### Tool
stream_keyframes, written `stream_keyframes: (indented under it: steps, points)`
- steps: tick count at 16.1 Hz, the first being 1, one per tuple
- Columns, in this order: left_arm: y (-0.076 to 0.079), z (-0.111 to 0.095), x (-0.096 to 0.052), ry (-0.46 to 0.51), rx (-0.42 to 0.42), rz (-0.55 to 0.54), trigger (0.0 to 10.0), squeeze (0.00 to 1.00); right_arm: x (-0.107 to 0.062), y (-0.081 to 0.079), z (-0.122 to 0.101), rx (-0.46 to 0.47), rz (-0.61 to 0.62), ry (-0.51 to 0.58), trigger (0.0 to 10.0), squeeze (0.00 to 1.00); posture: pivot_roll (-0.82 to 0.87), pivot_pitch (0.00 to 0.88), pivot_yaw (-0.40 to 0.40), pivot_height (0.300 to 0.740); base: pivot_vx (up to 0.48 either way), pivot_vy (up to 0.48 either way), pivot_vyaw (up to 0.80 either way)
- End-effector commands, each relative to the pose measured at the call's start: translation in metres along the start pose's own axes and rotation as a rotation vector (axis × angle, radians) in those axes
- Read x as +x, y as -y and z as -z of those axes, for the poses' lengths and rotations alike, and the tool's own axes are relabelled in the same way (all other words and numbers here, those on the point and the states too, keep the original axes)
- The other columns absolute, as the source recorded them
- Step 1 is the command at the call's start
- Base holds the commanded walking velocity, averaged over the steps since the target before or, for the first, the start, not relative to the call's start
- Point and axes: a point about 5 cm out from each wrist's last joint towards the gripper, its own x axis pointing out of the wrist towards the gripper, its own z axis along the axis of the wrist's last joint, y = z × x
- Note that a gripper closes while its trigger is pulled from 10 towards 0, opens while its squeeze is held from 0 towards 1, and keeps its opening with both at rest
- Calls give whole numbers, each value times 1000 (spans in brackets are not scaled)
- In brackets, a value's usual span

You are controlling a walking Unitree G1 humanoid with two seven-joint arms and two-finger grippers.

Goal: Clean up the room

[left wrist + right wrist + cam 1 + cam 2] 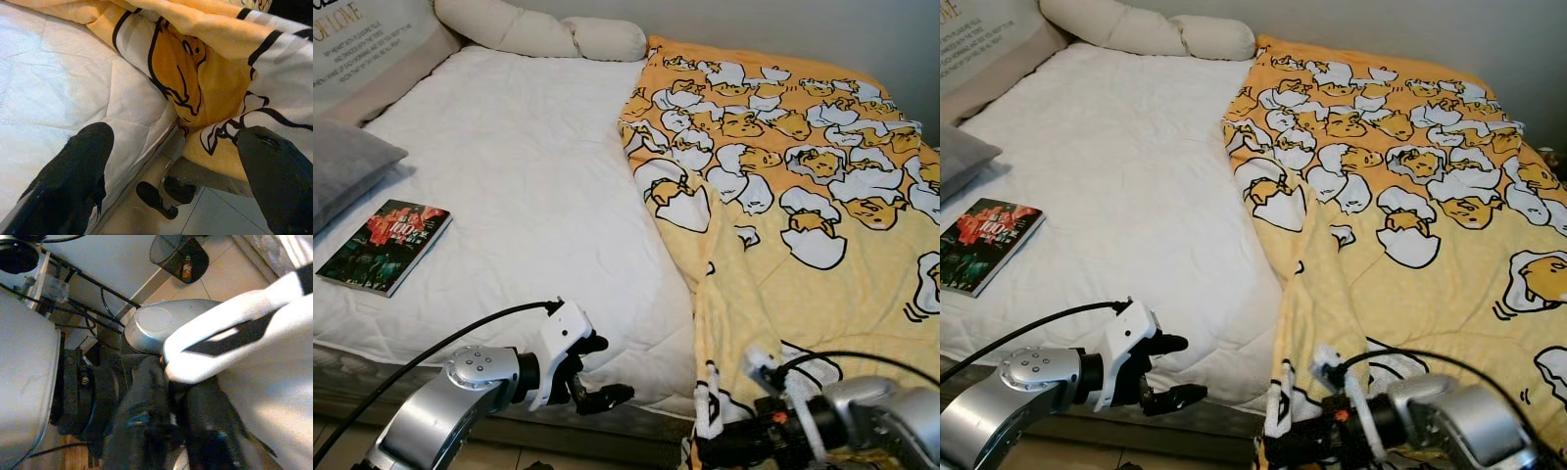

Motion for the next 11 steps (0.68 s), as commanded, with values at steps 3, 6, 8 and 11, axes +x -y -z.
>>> stream_keyframes:
  steps: [3,6,8,11]
  points:
    - [-6,-6,0,10,21,-23,10000,0,-6,-1,-12,-48,3,23,10000,1000,-31,0,-58,740,0,0,0]
    - [-10,-9,1,19,31,-37,10000,0,-6,1,-21,-82,26,46,10000,1000,-29,0,-60,740,0,0,0]
    - [-13,-13,1,46,41,-74,10000,0,-6,10,-29,-123,106,110,10000,1000,-24,0,-61,740,0,0,0]
    - [-34,-31,3,197,23,-315,10000,0,-14,41,-61,-188,451,372,10000,0,-17,0,-60,740,0,0,0]
